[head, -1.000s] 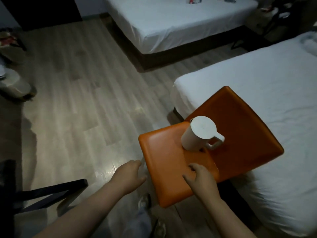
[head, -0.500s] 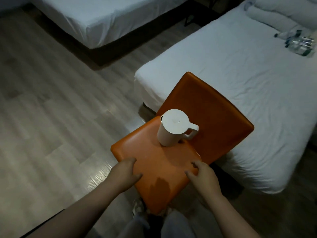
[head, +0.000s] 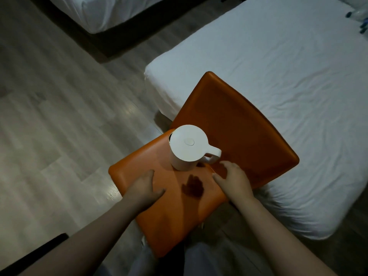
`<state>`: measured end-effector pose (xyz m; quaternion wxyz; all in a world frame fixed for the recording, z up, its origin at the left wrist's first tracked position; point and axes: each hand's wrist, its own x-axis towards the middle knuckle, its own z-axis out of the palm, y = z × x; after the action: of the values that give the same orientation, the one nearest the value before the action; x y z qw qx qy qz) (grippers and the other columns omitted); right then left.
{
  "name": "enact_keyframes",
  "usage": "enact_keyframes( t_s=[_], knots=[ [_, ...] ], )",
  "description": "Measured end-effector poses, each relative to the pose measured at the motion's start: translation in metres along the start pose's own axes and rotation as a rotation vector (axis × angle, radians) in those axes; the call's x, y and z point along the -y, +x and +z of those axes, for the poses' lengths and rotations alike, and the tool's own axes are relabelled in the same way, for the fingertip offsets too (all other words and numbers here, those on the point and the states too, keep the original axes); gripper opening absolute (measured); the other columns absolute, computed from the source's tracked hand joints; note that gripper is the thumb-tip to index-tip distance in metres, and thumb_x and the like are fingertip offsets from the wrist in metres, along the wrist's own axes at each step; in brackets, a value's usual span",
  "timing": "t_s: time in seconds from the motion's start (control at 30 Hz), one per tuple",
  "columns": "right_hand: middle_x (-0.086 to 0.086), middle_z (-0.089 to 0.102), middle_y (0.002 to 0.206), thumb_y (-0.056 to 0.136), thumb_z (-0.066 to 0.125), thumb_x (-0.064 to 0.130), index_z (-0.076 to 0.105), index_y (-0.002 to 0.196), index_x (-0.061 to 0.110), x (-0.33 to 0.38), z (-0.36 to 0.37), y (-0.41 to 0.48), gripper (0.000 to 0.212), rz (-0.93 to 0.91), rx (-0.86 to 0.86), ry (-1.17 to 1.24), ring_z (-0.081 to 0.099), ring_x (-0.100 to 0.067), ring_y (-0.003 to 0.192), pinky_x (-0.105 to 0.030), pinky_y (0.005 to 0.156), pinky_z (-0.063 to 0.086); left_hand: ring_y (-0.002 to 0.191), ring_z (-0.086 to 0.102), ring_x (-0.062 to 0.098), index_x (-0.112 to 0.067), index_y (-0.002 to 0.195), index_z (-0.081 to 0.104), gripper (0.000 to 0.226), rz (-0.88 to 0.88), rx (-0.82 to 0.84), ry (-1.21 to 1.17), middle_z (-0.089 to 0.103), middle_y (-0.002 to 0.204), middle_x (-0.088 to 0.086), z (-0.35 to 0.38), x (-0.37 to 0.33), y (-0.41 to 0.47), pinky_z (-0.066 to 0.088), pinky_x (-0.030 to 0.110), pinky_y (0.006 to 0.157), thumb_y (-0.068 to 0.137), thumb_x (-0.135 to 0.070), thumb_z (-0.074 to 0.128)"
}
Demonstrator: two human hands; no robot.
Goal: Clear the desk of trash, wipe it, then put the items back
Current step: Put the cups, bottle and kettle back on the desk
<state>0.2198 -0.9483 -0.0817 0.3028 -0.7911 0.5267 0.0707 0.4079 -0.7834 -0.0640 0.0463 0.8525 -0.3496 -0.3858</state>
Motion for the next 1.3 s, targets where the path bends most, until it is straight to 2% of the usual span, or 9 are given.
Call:
enact_keyframes(
  t_s=[0.13,0.33,0.4,0.5,0.6,0.8,0.93,1.1,1.3],
  knots=[
    [-0.006,0.047,0.138,0.089,0.064,0.035,0.043,0.140,0.017,-0.008,0.001,0.046,0.058,-0.018,0.047,-0.013,0.048,-0.024,0.124,-0.031,0.093,0.044,0.134,0.039,0.022,-0.013,0.149,0.022,0.075,-0.014,-0.004,-0.032,0.036,0.150,0.007,0.010,-0.017,0.026,0.036,0.030,0.105,0.091,-0.043,0.059],
    [-0.009,0.045,0.137,0.086,0.068,0.034,0.039,0.141,0.014,-0.017,0.017,0.093,0.065,-0.044,0.085,-0.063,0.047,-0.028,0.123,-0.036,0.094,0.045,0.128,0.044,0.023,-0.013,0.147,0.027,0.072,-0.020,-0.015,-0.058,0.039,0.148,0.007,0.024,-0.028,0.053,0.040,0.030,0.098,0.090,-0.042,0.061],
    [-0.010,0.051,0.129,0.084,0.068,0.037,0.044,0.135,0.013,-0.020,0.024,0.108,0.061,-0.067,0.106,-0.084,0.049,-0.029,0.117,-0.037,0.088,0.046,0.133,0.040,0.024,-0.012,0.148,0.025,0.074,-0.033,-0.005,-0.061,0.034,0.151,0.008,0.029,-0.028,0.063,0.038,0.031,0.102,0.091,-0.042,0.060],
    [-0.010,0.059,0.110,0.082,0.066,0.036,0.055,0.113,0.012,-0.023,0.035,0.124,0.041,-0.114,0.182,-0.073,0.056,-0.030,0.102,-0.032,0.071,0.045,0.136,0.035,0.025,-0.011,0.149,0.022,0.075,-0.052,0.007,-0.057,0.030,0.153,0.009,0.035,-0.026,0.076,0.035,0.032,0.105,0.091,-0.044,0.058],
    [-0.006,0.059,0.098,0.081,0.068,0.030,0.053,0.097,0.014,-0.024,0.041,0.134,0.027,-0.151,0.199,-0.022,0.057,-0.027,0.089,-0.030,0.062,0.040,0.140,0.029,0.025,-0.012,0.151,0.016,0.080,-0.062,0.016,-0.077,0.024,0.156,0.008,0.041,-0.021,0.084,0.031,0.034,0.110,0.091,-0.045,0.058],
    [-0.003,0.064,0.087,0.080,0.074,0.033,0.060,0.087,0.014,-0.035,0.049,0.136,0.024,-0.156,0.322,0.080,0.060,-0.021,0.081,-0.031,0.061,0.044,0.137,0.036,0.025,-0.014,0.152,0.015,0.084,-0.086,0.036,-0.115,0.025,0.157,0.008,0.050,-0.009,0.088,0.033,0.035,0.110,0.089,-0.049,0.058],
    [0.008,0.059,0.080,0.083,0.071,0.035,0.056,0.084,0.024,-0.041,0.060,0.127,0.019,-0.178,0.314,0.140,0.055,-0.006,0.073,-0.023,0.053,0.034,0.134,0.040,0.025,-0.016,0.152,0.016,0.088,-0.097,0.056,-0.154,0.025,0.157,0.006,0.052,-0.003,0.088,0.036,0.037,0.109,0.086,-0.055,0.059],
    [0.005,0.062,0.077,0.081,0.070,0.038,0.057,0.081,0.022,-0.042,0.069,0.118,0.021,-0.155,0.258,0.213,0.060,-0.014,0.071,-0.036,0.055,0.045,0.138,0.035,0.025,-0.017,0.152,0.016,0.091,-0.067,0.030,-0.178,0.024,0.157,0.006,0.051,-0.005,0.092,0.036,0.038,0.109,0.084,-0.056,0.062],
    [0.005,0.057,0.064,0.074,0.067,0.049,0.053,0.070,0.018,-0.028,0.049,0.109,0.034,-0.189,0.239,0.291,0.055,-0.009,0.061,-0.025,0.051,0.037,0.139,0.033,0.024,-0.020,0.151,0.018,0.093,-0.014,0.012,-0.246,0.026,0.156,0.006,0.052,0.000,0.096,0.035,0.036,0.108,0.080,-0.051,0.069]
  ],
)
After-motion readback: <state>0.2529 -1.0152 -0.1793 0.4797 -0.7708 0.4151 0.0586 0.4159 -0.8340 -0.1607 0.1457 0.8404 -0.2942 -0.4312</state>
